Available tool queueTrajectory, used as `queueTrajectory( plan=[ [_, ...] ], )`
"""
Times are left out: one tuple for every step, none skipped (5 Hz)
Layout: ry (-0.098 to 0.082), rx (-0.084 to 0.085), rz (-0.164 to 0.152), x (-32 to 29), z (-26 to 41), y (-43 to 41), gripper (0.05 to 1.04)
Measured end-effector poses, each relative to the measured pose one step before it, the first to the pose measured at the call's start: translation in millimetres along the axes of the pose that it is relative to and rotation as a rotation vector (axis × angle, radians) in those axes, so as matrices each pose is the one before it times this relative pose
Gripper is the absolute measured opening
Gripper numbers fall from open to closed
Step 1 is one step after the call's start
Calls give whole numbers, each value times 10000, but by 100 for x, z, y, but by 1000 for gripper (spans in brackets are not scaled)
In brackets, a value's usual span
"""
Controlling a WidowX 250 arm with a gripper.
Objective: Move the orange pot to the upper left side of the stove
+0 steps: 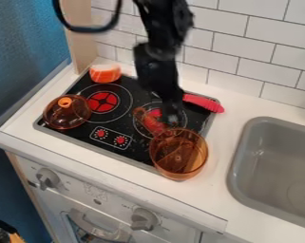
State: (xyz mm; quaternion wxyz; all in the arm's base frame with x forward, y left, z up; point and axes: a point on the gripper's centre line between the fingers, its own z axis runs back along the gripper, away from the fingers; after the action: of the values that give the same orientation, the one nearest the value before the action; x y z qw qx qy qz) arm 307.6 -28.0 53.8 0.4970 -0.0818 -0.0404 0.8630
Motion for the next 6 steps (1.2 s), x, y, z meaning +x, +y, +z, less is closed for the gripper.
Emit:
queueTrajectory(
  plan=[
    [55, 33, 8, -415, -614, 3031, 1001],
    [59, 193, 212, 172, -978, 2180, 1001],
    [11, -153, -207, -819, -616, 778, 1001],
    [-551, 153, 11, 267, -1844, 136, 1001],
    [-245, -160, 55, -395, -756, -453, 1001],
    [-272, 62, 161, -270, -1021, -436, 1001]
  ],
)
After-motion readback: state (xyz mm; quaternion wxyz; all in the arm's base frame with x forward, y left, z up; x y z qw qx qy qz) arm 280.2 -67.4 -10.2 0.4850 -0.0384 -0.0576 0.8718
